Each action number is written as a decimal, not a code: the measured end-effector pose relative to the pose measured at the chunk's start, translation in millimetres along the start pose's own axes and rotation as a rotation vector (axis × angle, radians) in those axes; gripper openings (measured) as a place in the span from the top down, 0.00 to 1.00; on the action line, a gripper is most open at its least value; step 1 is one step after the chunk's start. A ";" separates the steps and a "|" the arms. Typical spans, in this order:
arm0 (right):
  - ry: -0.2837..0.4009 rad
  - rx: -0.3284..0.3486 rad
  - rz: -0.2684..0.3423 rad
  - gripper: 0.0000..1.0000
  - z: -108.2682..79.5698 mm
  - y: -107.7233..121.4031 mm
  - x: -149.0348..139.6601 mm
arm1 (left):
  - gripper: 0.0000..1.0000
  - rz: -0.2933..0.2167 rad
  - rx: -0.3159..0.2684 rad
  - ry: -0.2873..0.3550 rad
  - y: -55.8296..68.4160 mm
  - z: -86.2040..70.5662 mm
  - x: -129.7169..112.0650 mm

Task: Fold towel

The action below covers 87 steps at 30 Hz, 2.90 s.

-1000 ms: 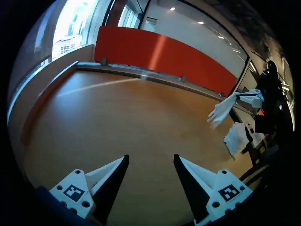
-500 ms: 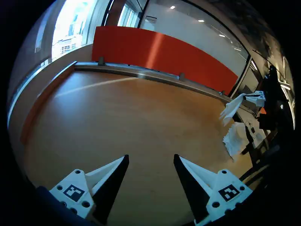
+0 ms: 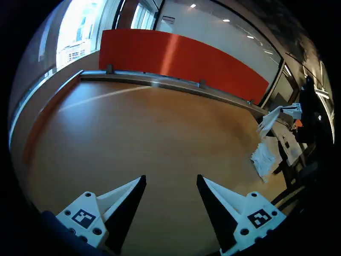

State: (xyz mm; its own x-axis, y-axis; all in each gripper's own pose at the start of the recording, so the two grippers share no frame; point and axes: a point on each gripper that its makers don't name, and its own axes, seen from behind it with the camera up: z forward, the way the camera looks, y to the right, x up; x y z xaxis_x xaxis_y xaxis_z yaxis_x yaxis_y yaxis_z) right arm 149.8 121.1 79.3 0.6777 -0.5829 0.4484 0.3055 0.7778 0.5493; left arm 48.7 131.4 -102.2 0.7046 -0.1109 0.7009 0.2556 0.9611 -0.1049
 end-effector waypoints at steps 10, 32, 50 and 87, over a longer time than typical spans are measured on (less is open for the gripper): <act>-0.019 -0.013 0.023 0.97 -17.5 9.5 -28.4 | 0.12 0.008 -0.009 -0.005 11.0 1.9 1.7; -0.121 -0.049 0.103 0.97 -66.4 -18.7 -125.1 | 0.12 0.042 -0.058 -0.015 27.6 1.8 -1.1; -0.255 -0.118 0.191 0.97 -71.6 -20.8 -212.1 | 0.12 0.054 -0.058 -0.019 23.0 -6.8 -7.9; -0.397 -0.162 0.288 0.93 -30.6 -23.1 -282.1 | 0.13 0.054 -0.009 -0.033 5.1 -20.7 -24.0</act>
State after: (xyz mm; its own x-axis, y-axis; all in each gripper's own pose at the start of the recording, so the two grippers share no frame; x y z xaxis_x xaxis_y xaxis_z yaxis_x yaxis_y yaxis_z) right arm -27.9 274.8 -81.4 0.4529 -0.3599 0.8157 0.2651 0.9279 0.2623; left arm 46.8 133.8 -134.1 0.6955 -0.0508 0.7168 0.2243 0.9630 -0.1494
